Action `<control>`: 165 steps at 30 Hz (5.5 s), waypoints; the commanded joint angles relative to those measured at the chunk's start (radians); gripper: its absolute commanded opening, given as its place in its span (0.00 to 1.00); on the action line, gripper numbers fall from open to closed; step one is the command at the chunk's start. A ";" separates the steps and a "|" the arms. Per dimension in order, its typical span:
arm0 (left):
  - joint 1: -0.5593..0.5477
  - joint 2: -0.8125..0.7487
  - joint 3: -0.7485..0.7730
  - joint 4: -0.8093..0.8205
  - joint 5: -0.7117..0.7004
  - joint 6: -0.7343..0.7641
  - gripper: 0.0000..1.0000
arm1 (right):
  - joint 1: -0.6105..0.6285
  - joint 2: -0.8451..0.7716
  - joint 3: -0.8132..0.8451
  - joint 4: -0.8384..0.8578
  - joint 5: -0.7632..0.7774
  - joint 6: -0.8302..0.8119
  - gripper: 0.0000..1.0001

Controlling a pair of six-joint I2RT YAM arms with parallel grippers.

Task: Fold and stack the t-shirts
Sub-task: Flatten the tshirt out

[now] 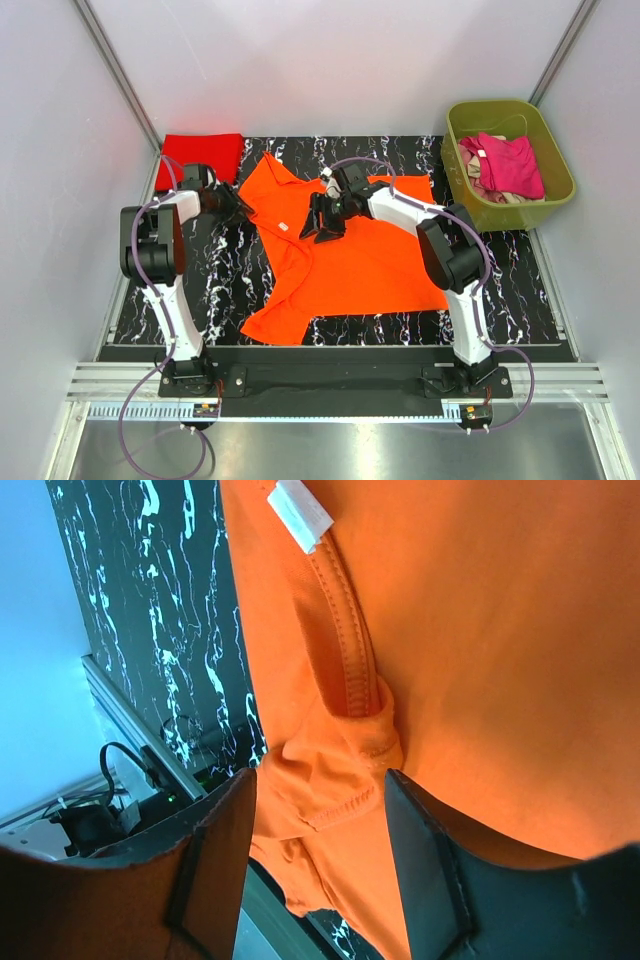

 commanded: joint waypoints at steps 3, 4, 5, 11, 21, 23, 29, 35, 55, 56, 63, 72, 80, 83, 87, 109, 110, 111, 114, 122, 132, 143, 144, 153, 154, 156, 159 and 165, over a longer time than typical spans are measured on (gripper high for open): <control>0.007 0.033 0.029 0.024 0.024 -0.009 0.36 | 0.045 0.022 0.070 -0.008 0.029 -0.035 0.62; 0.007 0.030 0.026 0.024 0.010 -0.007 0.33 | 0.051 0.025 0.074 -0.011 0.033 -0.041 0.62; 0.007 0.018 0.023 0.024 0.005 -0.004 0.31 | 0.052 0.034 0.083 -0.023 0.041 -0.050 0.62; 0.007 -0.024 0.022 0.009 -0.006 0.006 0.31 | 0.078 0.051 0.099 -0.048 0.069 -0.093 0.65; 0.008 -0.036 0.039 -0.005 0.002 0.008 0.27 | 0.094 0.089 0.151 -0.123 0.176 -0.158 0.64; 0.011 -0.041 0.045 -0.010 0.008 0.008 0.30 | 0.098 0.100 0.174 -0.138 0.194 -0.173 0.64; 0.013 -0.032 0.060 -0.019 0.028 0.003 0.29 | 0.100 0.111 0.199 -0.169 0.224 -0.191 0.62; 0.013 -0.035 0.072 -0.019 0.031 -0.003 0.19 | 0.100 0.126 0.226 -0.187 0.228 -0.193 0.60; 0.025 -0.056 0.232 -0.184 -0.010 0.069 0.00 | 0.140 0.117 0.321 -0.226 0.179 -0.132 0.12; 0.025 -0.055 0.241 -0.198 -0.016 0.091 0.00 | 0.146 0.118 0.350 -0.236 0.170 -0.119 0.11; 0.065 -0.032 0.327 -0.313 -0.032 0.154 0.01 | 0.210 0.166 0.479 -0.279 0.090 -0.029 0.06; 0.132 0.011 0.380 -0.396 -0.053 0.241 0.06 | 0.298 0.348 0.714 -0.290 -0.009 0.103 0.10; 0.175 0.128 0.526 -0.485 -0.099 0.321 0.19 | 0.347 0.643 1.044 -0.223 -0.092 0.379 0.15; 0.175 0.172 0.604 -0.586 -0.142 0.365 0.32 | 0.361 0.666 1.065 -0.180 -0.124 0.422 0.28; 0.168 0.125 0.602 -0.631 -0.338 0.387 0.35 | 0.361 0.498 0.882 -0.168 -0.163 0.245 0.51; -0.180 -0.436 -0.124 -0.436 -0.171 0.174 0.32 | -0.109 -0.304 -0.338 -0.129 0.216 0.011 0.30; -0.179 -0.488 -0.188 -0.438 -0.167 0.157 0.31 | -0.132 -0.307 -0.347 -0.131 0.230 0.001 0.25; -0.179 -0.515 -0.219 -0.439 -0.157 0.149 0.31 | -0.145 -0.304 -0.355 -0.131 0.248 -0.018 0.21; -0.180 -0.576 -0.328 -0.435 -0.154 0.102 0.31 | -0.184 -0.285 -0.351 -0.128 0.264 -0.030 0.15; -0.179 -0.562 -0.426 -0.393 -0.159 0.034 0.21 | -0.241 -0.230 -0.266 -0.132 0.253 -0.049 0.07; -0.134 -0.469 -0.443 -0.490 -0.318 -0.003 0.13 | -0.296 -0.055 0.006 -0.129 0.461 -0.041 0.04; -0.016 -0.354 -0.342 -0.596 -0.470 0.069 0.10 | -0.325 0.172 0.329 -0.126 0.681 -0.038 0.04; -0.015 -0.352 -0.340 -0.599 -0.475 0.071 0.10 | -0.327 0.183 0.341 -0.125 0.694 -0.039 0.04; 0.057 -0.328 -0.345 -0.634 -0.541 0.088 0.09 | -0.357 0.269 0.407 -0.138 0.830 -0.119 0.03; 0.077 -0.317 -0.339 -0.635 -0.542 0.095 0.09 | -0.372 0.272 0.407 -0.140 0.828 -0.122 0.03; 0.090 -0.300 -0.325 -0.635 -0.555 0.097 0.09 | -0.385 0.293 0.430 -0.143 0.822 -0.145 0.03; 0.108 -0.257 -0.273 -0.645 -0.565 0.103 0.09 | -0.396 0.342 0.500 -0.167 0.802 -0.210 0.04; 0.102 -0.255 -0.156 -0.652 -0.559 0.167 0.12 | -0.397 0.413 0.672 -0.224 0.681 -0.271 0.06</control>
